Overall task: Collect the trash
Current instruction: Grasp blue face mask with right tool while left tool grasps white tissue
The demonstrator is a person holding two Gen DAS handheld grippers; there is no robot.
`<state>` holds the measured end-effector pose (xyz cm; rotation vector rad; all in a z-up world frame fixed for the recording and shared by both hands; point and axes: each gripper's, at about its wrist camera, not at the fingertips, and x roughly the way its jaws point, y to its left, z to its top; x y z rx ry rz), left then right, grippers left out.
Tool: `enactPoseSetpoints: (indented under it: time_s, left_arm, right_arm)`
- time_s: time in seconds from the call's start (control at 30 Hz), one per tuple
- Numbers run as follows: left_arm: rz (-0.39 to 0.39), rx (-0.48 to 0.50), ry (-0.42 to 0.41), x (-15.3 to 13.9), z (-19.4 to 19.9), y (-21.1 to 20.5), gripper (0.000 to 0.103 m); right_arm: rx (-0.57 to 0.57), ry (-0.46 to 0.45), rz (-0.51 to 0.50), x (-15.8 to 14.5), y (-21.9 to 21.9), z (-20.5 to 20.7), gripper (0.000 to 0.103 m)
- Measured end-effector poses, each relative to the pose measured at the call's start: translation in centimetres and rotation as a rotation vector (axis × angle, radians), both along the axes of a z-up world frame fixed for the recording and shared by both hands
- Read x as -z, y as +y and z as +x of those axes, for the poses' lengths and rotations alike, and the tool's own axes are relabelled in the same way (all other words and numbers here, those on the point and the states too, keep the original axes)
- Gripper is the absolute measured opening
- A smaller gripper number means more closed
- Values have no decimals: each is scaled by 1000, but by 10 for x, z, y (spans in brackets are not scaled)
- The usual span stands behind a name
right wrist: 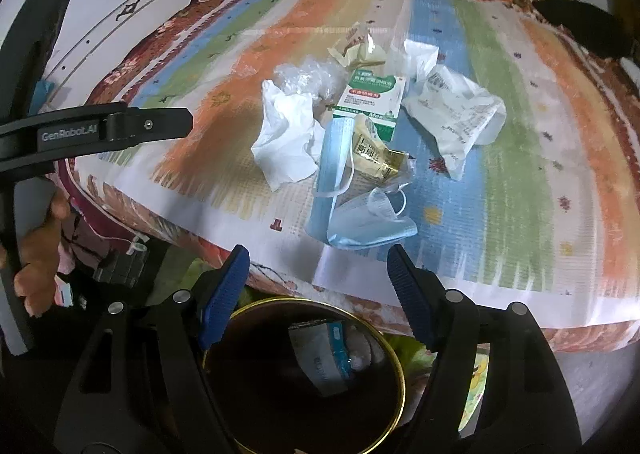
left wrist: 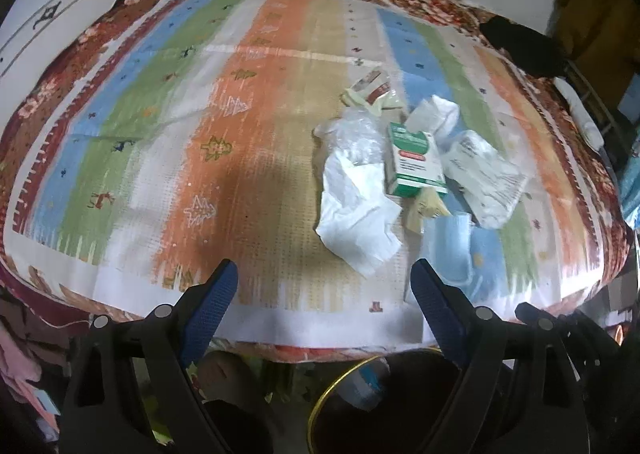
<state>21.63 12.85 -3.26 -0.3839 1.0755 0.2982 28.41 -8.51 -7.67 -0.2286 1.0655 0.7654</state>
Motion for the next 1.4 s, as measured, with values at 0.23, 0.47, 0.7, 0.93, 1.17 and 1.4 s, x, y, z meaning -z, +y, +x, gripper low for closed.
enactPoseSetpoints:
  time_s: [0.23,0.47,0.7,0.93,1.17,1.4]
  left_arm:
    - [-88,-26,6,20,16,13,87]
    - [-122,34,8,40,40,18,87]
    - [-105,132,53,62,63,7,86]
    - [-97,166,108,76,80,1,80]
    - [-70,219,139,86,93,-11,71]
    - [-41,221,201,98,93,-10,30]
  right_arm:
    - [5,45,-5,10,11,17,68]
    - [-17,50,-52,23,23,31,61]
    - [-27,93,-72,36,32,45,39]
    - [-28,125,-88,42,37,54,19]
    - [35,156,-83,45,27,65,5]
    - [51,151,-68,40,24,67,3]
